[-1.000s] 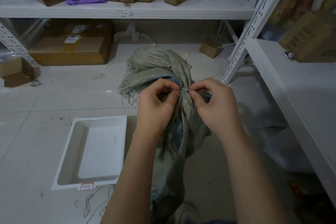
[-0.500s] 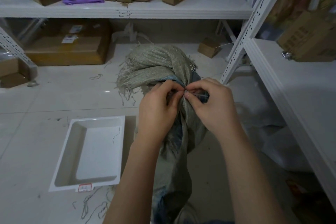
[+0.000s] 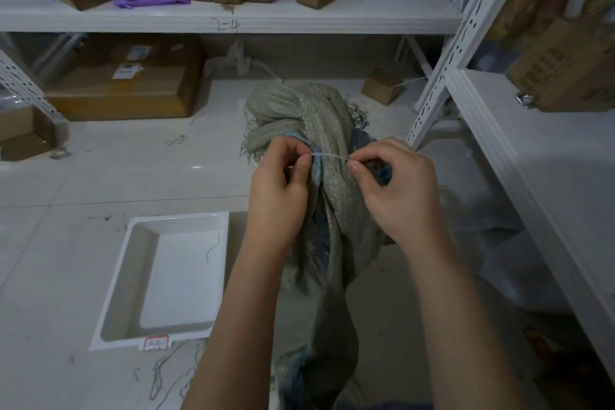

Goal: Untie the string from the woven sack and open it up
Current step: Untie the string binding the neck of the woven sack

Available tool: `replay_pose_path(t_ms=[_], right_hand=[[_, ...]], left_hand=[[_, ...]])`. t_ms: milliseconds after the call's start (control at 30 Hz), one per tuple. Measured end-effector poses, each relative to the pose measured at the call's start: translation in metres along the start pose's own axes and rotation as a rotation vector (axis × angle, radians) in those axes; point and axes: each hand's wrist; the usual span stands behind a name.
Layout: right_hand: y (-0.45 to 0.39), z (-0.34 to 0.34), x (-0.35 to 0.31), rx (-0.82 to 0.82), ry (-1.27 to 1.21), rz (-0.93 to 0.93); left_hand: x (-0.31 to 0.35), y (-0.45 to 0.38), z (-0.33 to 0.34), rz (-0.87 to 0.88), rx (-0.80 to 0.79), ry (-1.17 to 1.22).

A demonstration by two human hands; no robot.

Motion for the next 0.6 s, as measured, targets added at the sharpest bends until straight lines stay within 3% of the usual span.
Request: replay_pose_path(t_ms=[167, 600], right_hand=[[-0.0024, 0.0035, 0.0, 0.023, -0.004, -0.036], [-0.0016, 0.0038, 0.0093, 0.027, -0.131, 0.073]], left_hand=[[0.0036, 0.0019, 0.0045, 0.105, -0.101, -0.022], [-0.0008, -0.0023, -0.0019, 0.075, -0.073, 0.108]])
Point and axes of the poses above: each hand's wrist, its own y-axis away from the middle knuckle, its own z-axis out of the palm, x = y × z, and after that the axes turned 9 degrees about -x, right-handed
